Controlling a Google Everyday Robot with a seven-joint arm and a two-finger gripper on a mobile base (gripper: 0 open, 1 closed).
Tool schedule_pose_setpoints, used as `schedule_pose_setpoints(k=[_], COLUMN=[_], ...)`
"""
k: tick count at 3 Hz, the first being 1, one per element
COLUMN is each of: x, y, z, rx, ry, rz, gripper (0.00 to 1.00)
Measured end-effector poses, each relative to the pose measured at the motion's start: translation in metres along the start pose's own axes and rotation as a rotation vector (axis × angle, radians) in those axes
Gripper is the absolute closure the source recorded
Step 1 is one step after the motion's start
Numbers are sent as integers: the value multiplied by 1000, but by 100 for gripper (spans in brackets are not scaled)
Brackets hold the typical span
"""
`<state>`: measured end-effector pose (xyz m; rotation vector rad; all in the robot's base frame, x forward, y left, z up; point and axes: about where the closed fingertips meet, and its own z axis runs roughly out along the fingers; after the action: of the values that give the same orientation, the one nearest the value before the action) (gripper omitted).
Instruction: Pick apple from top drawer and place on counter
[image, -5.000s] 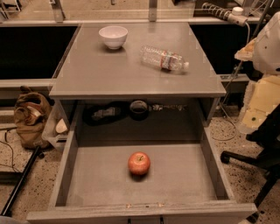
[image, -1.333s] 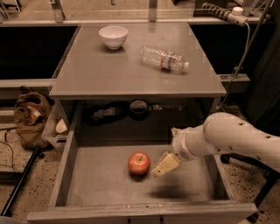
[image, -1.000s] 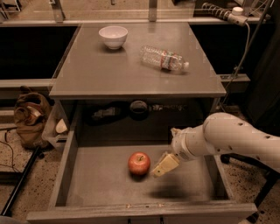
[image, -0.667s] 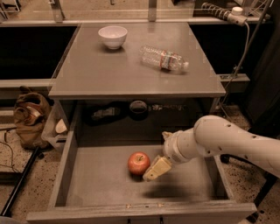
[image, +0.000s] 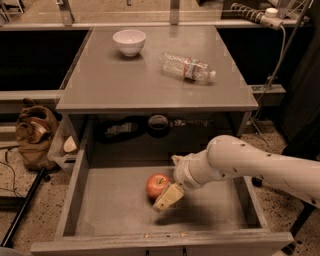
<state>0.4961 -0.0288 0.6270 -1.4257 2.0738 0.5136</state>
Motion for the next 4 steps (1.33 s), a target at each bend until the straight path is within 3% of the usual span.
schedule_pose_setpoints(k=[3,4], x=[1,0], y=[8,8], z=[28,28], rx=[-40,-40], ry=[25,25], rz=[-18,-18], gripper=[0,20])
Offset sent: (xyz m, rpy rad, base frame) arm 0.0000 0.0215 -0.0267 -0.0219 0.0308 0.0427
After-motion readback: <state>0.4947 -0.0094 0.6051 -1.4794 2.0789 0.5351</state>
